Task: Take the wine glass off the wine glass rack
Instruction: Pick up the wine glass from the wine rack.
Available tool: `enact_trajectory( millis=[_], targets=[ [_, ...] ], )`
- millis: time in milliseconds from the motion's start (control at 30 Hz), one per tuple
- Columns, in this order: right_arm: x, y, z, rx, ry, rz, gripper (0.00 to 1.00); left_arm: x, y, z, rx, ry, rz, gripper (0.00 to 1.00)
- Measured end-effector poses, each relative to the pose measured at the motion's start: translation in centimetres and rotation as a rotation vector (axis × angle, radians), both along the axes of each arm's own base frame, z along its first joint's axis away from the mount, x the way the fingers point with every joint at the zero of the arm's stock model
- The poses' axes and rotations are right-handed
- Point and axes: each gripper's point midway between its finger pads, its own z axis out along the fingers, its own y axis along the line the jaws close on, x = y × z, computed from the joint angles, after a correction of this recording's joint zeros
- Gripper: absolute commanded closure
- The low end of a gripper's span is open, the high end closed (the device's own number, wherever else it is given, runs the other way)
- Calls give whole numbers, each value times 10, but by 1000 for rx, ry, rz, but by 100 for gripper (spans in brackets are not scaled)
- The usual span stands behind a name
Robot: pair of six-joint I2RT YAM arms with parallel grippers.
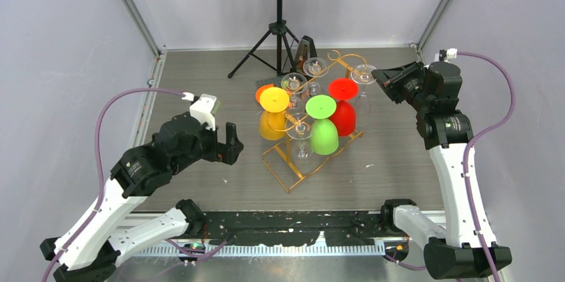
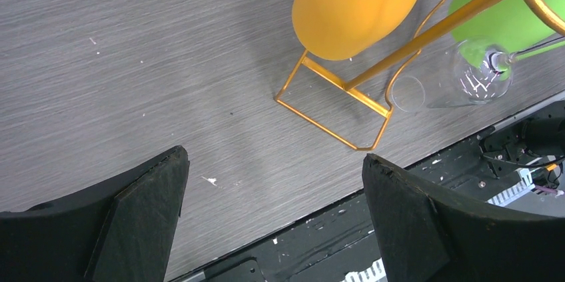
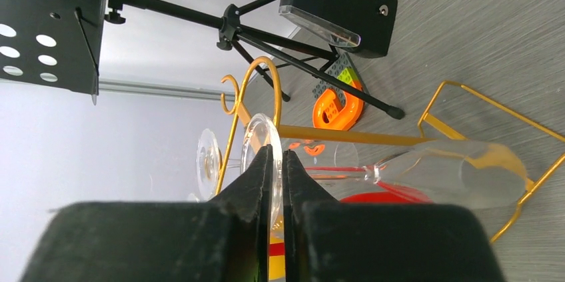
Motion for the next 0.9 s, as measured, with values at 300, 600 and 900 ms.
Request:
enact_trajectory(
  millis=[300,600,900],
  targets=[
    [-1,0,4,10,-11,-4,94,-2,4,0,4,-2,7,1],
    [-19,-1,25,34,-75,-17,94,-5,9,3,-4,-12,11,0],
    [-35,-11,33,4,-102,-69,94,-12,11,12,-48,-33,1,0]
  ],
)
